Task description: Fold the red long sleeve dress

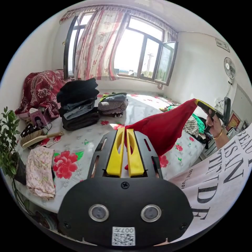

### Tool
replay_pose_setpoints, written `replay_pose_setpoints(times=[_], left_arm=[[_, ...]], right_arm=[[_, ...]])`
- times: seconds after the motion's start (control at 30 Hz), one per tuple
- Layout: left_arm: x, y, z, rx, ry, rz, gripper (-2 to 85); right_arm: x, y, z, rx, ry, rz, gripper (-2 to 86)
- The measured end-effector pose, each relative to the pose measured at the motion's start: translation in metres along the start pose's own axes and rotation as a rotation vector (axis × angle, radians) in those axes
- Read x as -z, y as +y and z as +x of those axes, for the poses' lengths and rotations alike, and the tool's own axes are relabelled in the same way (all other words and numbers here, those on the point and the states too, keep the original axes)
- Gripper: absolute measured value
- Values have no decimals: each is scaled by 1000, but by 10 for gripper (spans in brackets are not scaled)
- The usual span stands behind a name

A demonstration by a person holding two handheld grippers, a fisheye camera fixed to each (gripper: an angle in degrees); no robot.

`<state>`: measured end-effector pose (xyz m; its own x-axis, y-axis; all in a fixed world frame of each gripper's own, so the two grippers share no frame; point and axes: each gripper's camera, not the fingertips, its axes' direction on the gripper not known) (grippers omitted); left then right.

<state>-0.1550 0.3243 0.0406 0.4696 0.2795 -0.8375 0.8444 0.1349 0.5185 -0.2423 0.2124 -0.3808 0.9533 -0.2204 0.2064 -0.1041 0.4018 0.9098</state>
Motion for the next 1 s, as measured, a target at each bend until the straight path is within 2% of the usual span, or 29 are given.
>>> replay_pose_setpoints(times=[0.13, 0.27, 0.37, 0.5, 0.6, 0.67, 0.7, 0.73, 0.77, 0.83, 0.9, 0.97, 1.0], left_arm=[[91, -42, 37, -100, 30, 299, -10], [169, -55, 77, -199, -21, 602, -10], [206, -65, 98, -270, -106, 797, -10], [200, -96, 115, -313, -333, 864, -9], [132, -149, 108, -334, -500, 714, -5], [33, -194, 71, -315, -532, 422, 6], [4, -201, 59, -299, -545, 338, 19], [-53, -202, 32, -273, -581, 180, 45], [-101, -191, 6, -237, -602, 18, 56], [-146, -158, -29, -161, -607, -145, 70], [-168, -114, -55, -88, -567, -234, 77], [-188, -47, -80, 15, -551, -339, 68], [-192, -31, -84, 33, -544, -370, 69]], right_arm=[[86, -29, -18, 63, 178, 241, -1], [154, -54, -37, 176, 320, 507, -1], [169, -80, -39, 256, 363, 606, 0], [124, -119, -25, 306, 352, 555, 4], [27, -154, 4, 272, 297, 358, 15], [-75, -156, 36, 154, 222, 153, 39], [-100, -151, 43, 140, 218, 95, 47], [-147, -132, 55, 112, 204, -43, 57], [-184, -104, 67, 62, 175, -179, 64], [-218, -44, 81, 14, 119, -288, 71], [-244, 28, 92, -18, 86, -426, 73], [-276, 130, 106, -90, 67, -694, 76], [-282, 152, 108, -115, 54, -753, 76]])
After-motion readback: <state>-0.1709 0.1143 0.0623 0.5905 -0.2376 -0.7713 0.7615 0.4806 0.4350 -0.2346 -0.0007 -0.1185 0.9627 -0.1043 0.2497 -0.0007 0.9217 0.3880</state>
